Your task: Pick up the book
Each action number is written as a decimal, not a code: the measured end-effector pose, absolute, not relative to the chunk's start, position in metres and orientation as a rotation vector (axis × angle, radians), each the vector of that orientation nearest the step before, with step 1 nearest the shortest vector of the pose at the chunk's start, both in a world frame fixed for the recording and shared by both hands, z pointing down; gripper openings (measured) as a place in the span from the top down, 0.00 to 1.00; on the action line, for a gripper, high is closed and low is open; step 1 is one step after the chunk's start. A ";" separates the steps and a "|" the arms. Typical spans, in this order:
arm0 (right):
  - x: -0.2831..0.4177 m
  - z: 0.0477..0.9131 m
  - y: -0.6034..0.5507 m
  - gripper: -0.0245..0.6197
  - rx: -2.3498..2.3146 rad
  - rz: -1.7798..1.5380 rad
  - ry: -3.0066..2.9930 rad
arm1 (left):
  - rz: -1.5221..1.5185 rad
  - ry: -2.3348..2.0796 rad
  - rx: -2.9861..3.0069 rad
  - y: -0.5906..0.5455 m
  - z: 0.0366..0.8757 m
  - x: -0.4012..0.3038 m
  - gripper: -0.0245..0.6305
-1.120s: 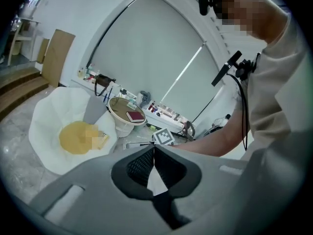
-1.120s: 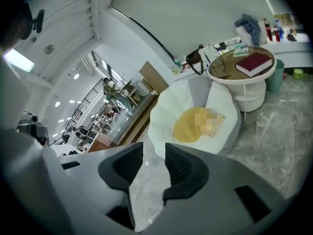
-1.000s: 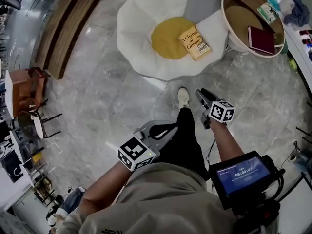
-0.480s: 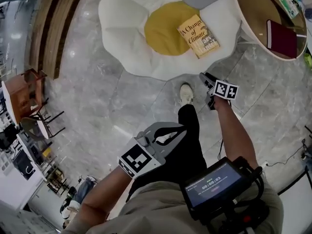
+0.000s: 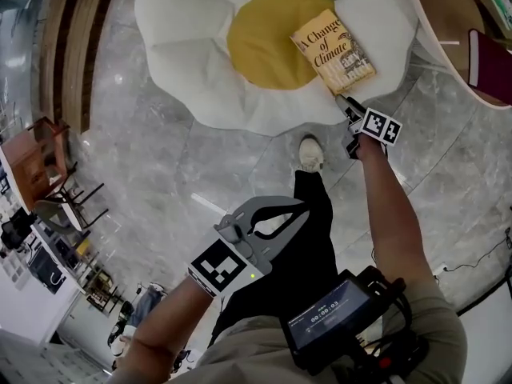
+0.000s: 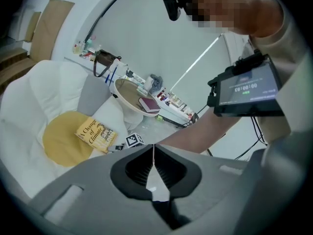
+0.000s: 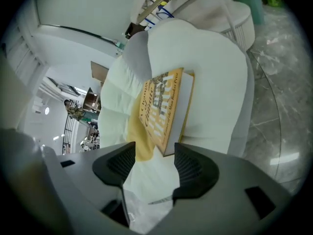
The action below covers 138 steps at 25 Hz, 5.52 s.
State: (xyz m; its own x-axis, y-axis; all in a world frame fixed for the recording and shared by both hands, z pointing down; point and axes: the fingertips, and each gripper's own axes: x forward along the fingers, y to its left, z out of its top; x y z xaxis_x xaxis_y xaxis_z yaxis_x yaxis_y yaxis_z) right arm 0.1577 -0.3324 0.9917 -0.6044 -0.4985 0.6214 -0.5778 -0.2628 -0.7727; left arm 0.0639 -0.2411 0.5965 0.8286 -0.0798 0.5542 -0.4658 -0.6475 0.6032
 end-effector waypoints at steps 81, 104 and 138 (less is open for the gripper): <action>0.044 0.489 -0.162 0.73 1.209 2.226 -2.300 | 0.397 -0.566 2.498 -0.041 0.314 -0.073 0.95; 0.004 0.315 0.030 0.73 1.045 2.181 -2.508 | 0.283 -0.602 2.592 0.089 0.231 -0.109 0.95; -0.003 0.302 0.037 0.73 0.984 2.165 -2.609 | 0.302 -0.596 2.600 0.086 0.242 -0.107 0.95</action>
State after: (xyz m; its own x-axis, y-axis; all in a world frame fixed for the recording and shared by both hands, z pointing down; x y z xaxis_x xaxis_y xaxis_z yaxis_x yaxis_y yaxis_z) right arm -0.0028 0.0369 0.3017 -0.7758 -0.6290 0.0493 -0.1643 0.1260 -0.9783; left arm -0.1074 0.0858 0.2423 0.8825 -0.3581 0.3048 -0.4575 -0.8036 0.3806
